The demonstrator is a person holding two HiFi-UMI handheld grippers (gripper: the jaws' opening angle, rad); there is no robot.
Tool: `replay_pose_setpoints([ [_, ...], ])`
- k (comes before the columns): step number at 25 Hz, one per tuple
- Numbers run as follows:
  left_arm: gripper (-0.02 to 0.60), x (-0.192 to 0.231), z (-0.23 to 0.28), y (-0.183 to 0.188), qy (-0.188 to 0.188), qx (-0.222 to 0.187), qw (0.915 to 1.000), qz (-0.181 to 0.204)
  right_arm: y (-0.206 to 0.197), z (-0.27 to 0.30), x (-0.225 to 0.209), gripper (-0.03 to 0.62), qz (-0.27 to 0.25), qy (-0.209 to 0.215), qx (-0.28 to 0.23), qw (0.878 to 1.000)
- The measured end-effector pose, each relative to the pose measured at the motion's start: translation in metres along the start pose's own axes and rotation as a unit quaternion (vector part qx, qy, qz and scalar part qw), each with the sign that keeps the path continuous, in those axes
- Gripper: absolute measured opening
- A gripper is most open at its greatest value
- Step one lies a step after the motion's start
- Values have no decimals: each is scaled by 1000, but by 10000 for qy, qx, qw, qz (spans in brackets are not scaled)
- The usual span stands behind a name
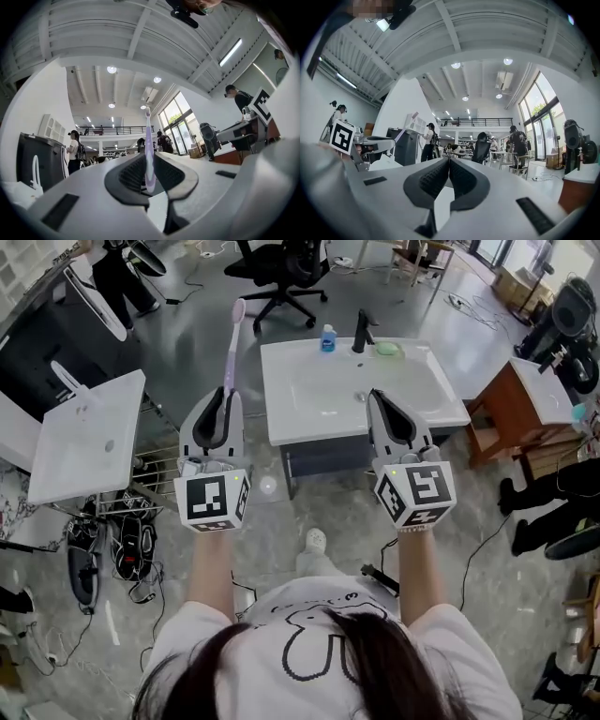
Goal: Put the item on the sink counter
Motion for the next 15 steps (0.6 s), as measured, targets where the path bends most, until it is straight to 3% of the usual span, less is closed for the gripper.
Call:
replay_pose_setpoints([
  [8,64,13,106,-7,20,21,10000,-25,3,89,-59,29,3,42,123,9999],
  [15,64,16,162,-15,-60,210,9997,-84,4,138,-82,29,-127,192,255,9994],
])
Point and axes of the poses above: the fingertips, and each gripper's own axes: z forward along the fingers, x to its left, y out of its top, the point moved 10 cm from there along -z, backward along the fingers, and after that the axes turned 12 degrees about x, right-handed, at the moved point
